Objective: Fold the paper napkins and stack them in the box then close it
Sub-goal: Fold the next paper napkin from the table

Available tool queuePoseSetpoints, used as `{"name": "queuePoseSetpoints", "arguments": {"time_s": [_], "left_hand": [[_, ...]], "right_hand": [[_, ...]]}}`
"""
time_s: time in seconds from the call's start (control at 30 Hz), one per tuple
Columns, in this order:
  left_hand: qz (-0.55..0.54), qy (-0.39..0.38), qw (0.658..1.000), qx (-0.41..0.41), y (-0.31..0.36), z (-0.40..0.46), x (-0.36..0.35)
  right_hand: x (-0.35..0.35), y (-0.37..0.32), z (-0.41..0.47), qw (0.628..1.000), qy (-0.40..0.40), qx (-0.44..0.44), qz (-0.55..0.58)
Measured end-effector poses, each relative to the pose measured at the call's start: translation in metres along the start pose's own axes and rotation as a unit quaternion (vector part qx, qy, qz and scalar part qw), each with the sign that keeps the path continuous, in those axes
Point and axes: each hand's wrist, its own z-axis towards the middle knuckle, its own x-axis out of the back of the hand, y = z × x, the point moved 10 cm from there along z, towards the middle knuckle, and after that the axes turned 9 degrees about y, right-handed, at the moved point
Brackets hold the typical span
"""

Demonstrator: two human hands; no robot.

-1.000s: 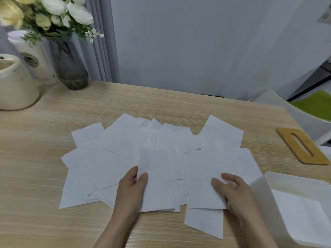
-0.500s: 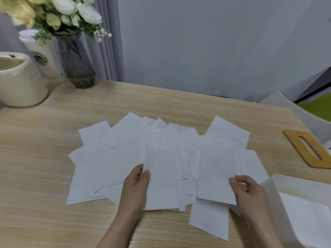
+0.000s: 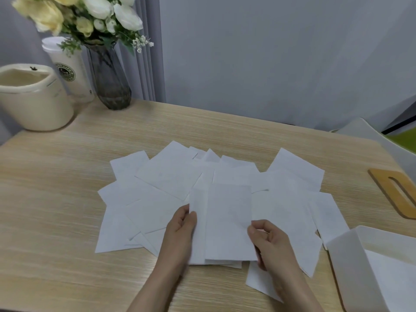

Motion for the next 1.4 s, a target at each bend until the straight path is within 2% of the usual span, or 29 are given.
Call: {"name": "queuePoseSetpoints", "arguments": {"time_s": [0.53, 0.73, 1.4], "left_hand": [[-0.005, 0.011, 1.0, -0.002, -0.002, 0.003, 0.001], [-0.01, 0.012, 1.0, -0.008, -0.001, 0.002, 0.001], [0.018, 0.013, 1.0, -0.002, -0.004, 0.002, 0.002]], "right_hand": [[-0.032, 0.003, -0.002, 0.998, -0.035, 0.001, -0.052], [-0.034, -0.003, -0.003, 0.996, -0.037, 0.036, -0.071], [-0.037, -0.008, -0.003, 0.996, -0.046, 0.056, -0.059]]}}
